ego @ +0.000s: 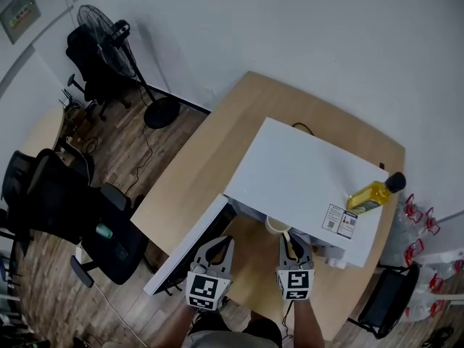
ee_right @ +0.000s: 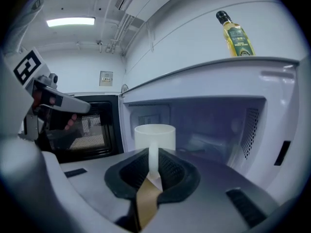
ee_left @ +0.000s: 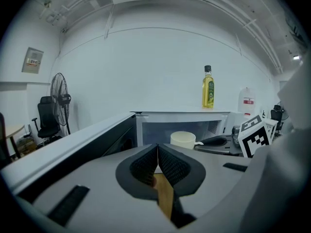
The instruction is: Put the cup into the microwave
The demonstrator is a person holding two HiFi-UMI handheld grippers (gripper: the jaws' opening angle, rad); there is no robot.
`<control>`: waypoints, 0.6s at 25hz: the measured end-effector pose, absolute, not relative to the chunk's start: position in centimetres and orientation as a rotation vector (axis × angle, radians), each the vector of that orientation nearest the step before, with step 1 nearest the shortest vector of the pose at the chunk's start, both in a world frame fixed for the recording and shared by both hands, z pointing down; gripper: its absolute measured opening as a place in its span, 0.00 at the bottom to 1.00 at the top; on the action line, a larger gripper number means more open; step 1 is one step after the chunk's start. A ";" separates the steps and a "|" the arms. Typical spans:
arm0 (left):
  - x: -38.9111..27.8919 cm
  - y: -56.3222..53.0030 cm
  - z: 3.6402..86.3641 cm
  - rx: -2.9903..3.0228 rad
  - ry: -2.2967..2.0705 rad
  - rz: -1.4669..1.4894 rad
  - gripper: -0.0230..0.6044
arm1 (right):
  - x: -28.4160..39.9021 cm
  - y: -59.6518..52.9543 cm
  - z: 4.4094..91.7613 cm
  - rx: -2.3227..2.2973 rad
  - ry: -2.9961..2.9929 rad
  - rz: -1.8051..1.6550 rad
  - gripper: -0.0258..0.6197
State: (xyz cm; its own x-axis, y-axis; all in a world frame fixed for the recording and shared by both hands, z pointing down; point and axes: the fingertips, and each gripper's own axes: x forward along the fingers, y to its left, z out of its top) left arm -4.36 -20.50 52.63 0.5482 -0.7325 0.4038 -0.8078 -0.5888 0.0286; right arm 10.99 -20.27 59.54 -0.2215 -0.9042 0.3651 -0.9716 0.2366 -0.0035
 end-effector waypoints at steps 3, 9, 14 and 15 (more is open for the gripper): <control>-4.3 -20.8 52.6 2.560 -1.320 0.521 0.08 | 11.1 -21.0 60.1 1.744 -2.234 0.345 0.11; -4.6 -21.2 53.4 2.519 -1.352 0.529 0.08 | 11.3 -22.3 61.0 1.742 -2.242 0.352 0.11; -4.4 -21.4 53.7 2.512 -1.358 0.534 0.08 | 11.4 -23.4 61.1 1.742 -2.243 0.333 0.11; -4.4 -21.5 53.8 2.510 -1.359 0.534 0.08 | 11.4 -23.6 61.2 1.744 -2.241 0.329 0.12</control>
State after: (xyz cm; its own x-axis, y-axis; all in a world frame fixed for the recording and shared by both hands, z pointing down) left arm -4.38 -21.52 53.78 0.5016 -0.7541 0.4240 -0.8409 -0.5402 0.0339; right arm 11.45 -23.60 61.15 -0.2311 -0.9054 0.3563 -0.9695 0.2449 -0.0065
